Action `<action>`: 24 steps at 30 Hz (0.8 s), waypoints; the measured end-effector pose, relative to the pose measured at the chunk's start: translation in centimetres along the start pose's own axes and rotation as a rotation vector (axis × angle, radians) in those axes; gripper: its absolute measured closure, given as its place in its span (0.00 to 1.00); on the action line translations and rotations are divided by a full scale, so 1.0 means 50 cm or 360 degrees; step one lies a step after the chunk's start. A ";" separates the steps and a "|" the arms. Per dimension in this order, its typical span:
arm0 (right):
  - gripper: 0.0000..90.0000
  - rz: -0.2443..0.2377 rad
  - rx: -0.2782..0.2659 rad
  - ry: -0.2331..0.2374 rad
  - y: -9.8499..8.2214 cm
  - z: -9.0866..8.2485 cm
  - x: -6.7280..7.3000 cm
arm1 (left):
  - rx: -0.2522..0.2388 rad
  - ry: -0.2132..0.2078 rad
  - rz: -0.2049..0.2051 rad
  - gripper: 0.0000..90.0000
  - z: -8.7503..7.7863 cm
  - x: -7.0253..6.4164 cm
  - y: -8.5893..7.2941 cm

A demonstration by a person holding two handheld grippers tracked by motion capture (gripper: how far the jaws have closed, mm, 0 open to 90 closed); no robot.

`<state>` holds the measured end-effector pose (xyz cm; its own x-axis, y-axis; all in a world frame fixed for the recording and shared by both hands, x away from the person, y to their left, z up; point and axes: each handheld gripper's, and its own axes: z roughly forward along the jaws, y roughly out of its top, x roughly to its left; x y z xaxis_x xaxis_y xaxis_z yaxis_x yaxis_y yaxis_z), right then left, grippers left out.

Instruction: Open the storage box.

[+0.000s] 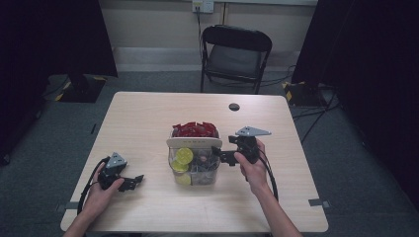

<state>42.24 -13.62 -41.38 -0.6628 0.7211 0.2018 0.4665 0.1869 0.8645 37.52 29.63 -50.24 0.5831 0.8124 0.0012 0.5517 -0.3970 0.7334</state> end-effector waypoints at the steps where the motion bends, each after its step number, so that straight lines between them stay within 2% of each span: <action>1: 0.15 -0.0001 0.0000 -0.0004 0.002 0.000 -0.001 | 0.0000 0.0000 0.0000 0.12 0.000 0.000 0.000; 8: 0.15 0.0015 -0.0016 -0.0026 0.005 -0.001 -0.004 | 0.0003 -0.0001 0.0001 0.12 0.000 0.000 0.000; 12: 0.16 0.0051 -0.0039 -0.0050 0.007 -0.007 -0.014 | -0.0001 -0.0005 0.0007 0.12 -0.002 0.002 -0.001; 16: 0.15 0.0051 -0.0041 -0.0050 0.009 -0.009 -0.016 | -0.0015 0.0007 -0.0012 0.16 -0.003 0.004 -0.002; 24: 0.15 0.0052 -0.0039 -0.0056 0.009 -0.009 -0.015 | -0.0009 0.0020 -0.0010 0.16 -0.003 0.005 -0.001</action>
<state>42.67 -14.39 -40.93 -0.6263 0.7495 0.2145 0.4729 0.1466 0.8688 37.54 29.91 -50.17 0.5722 0.8201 0.0053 0.5517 -0.3897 0.7374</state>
